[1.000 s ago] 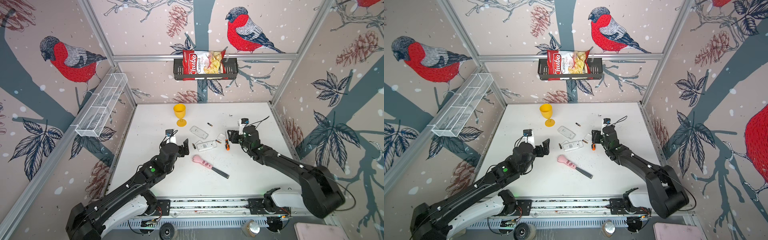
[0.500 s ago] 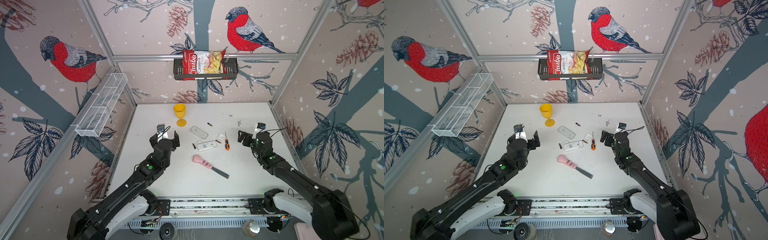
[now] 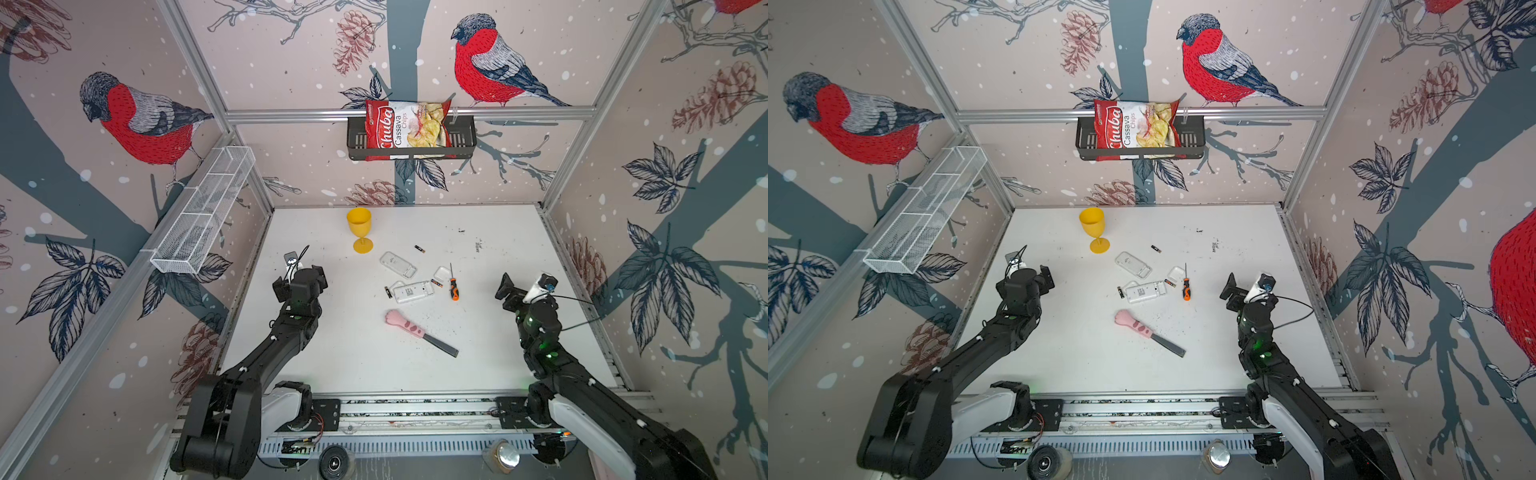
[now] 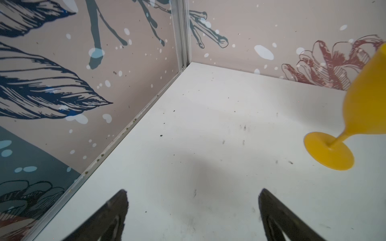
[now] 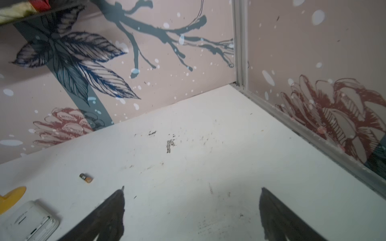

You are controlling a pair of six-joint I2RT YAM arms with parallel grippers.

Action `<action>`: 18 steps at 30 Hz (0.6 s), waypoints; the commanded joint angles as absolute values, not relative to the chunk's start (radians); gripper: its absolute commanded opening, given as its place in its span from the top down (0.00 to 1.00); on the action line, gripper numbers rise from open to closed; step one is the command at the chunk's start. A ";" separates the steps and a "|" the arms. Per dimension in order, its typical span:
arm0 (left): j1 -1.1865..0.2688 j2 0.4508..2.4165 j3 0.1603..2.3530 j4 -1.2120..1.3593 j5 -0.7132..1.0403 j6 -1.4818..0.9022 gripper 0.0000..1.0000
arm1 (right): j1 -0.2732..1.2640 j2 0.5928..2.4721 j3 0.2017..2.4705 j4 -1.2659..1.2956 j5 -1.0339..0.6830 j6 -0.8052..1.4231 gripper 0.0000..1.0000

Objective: Unload the batteries from the remote control

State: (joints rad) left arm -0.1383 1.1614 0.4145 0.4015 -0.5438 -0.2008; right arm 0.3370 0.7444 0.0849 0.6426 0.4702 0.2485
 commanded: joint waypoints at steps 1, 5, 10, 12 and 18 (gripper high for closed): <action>-0.121 1.207 0.368 0.655 -0.435 -0.083 0.04 | 0.325 0.718 0.037 0.863 0.519 0.153 0.00; -0.121 1.316 0.311 0.841 -0.463 -0.046 0.04 | 0.310 0.743 0.020 0.893 0.553 0.129 0.00; -0.121 1.419 0.337 0.941 -0.463 -0.048 0.04 | 0.283 0.869 0.019 0.971 0.562 0.125 0.00; -0.121 1.434 0.320 1.027 -0.455 -0.039 0.04 | 0.268 0.929 0.030 0.993 0.558 0.132 0.01; -0.120 1.531 0.212 1.334 -0.446 -0.002 0.04 | 0.242 1.120 0.028 1.180 0.603 0.162 0.00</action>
State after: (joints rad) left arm -0.1211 1.5112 0.2337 1.1198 -0.4709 -0.0307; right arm 0.2462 1.0809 0.0219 1.0359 0.5594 0.1551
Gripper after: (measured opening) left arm 0.962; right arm 0.995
